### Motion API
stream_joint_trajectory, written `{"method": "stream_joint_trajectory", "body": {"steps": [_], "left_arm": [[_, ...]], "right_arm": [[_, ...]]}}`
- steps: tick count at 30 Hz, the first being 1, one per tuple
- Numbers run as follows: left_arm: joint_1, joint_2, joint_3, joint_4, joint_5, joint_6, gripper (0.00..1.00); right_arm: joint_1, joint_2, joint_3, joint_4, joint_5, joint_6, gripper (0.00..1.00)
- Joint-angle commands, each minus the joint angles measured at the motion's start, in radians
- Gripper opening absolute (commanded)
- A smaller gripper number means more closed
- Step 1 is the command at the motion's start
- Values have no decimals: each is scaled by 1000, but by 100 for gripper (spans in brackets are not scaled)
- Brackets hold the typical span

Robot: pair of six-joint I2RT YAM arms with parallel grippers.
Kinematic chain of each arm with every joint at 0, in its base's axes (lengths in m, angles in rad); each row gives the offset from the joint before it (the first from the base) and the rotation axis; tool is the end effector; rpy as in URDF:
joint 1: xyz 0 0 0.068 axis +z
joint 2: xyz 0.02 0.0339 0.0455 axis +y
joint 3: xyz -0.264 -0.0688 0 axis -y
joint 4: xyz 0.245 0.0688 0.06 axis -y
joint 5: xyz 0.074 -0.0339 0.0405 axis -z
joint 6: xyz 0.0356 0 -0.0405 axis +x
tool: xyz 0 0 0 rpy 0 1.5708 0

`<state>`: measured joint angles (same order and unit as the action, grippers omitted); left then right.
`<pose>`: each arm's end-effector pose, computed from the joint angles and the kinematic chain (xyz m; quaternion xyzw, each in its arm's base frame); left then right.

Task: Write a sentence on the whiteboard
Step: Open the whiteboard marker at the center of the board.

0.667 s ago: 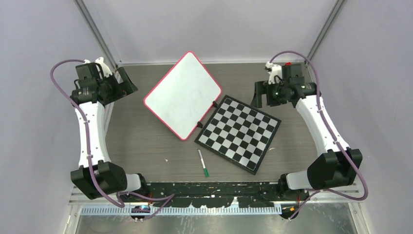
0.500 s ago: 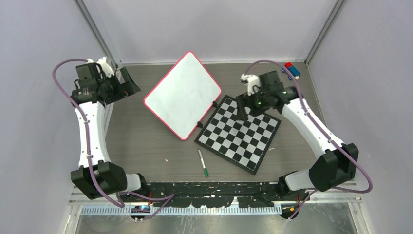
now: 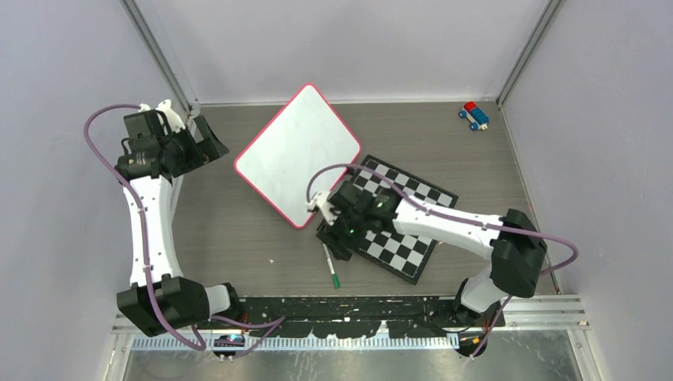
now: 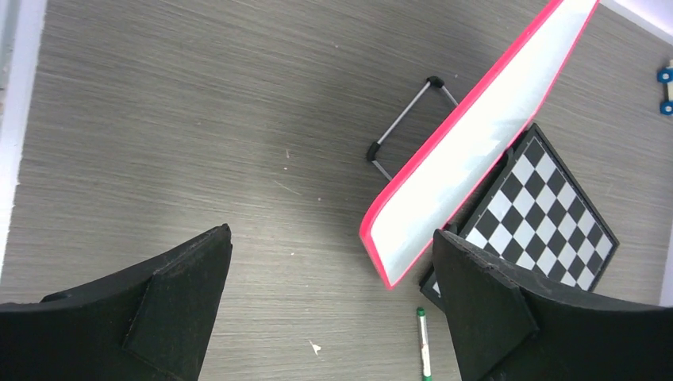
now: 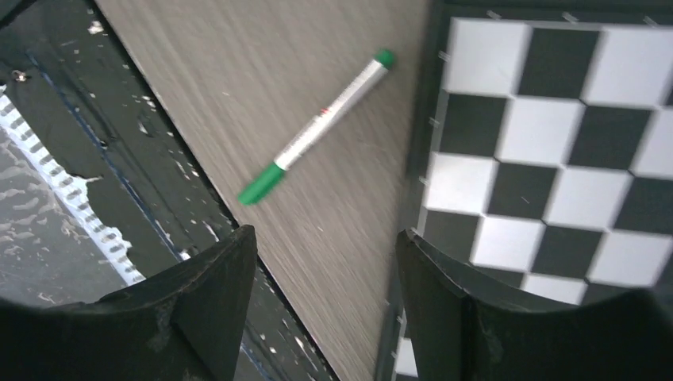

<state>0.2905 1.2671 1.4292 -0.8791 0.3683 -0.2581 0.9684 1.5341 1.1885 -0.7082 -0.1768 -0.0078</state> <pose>0.2470 0.0605 0.3937 -0.1694 0.8819 -0.1601 0.4097 0.1734 0.2631 0.2560 -0.4715 0.8400 0.1933 0.1864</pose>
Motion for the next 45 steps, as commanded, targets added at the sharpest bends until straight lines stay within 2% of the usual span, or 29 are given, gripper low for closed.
{"method": "stream_joint_trajectory", "body": {"steps": [1,9,19,24,28,31,32,45], "left_arm": [[7,-77,-19,53,-71,-17,100],[7,-119,-51,75,-124,-22,100],[7,-137,-56,83,-150,-17,100],[6,-134,-38,76,-168,-12,100],[6,-138,-32,70,-173,-9,100],[7,-148,-44,77,-175,-8,100],[7,-152,-47,79,-172,-9,100],[7,-151,-51,85,-151,-13,100]], "right_arm": [[117,66,-3,147,132,58,69],[192,187,-71,373,245,142,69],[215,366,-29,321,292,160,63],[215,428,-9,230,298,162,46],[192,433,-25,207,308,161,26],[154,435,-22,185,327,166,5],[138,435,-25,179,333,170,1],[-75,346,-56,139,344,206,0]]}}
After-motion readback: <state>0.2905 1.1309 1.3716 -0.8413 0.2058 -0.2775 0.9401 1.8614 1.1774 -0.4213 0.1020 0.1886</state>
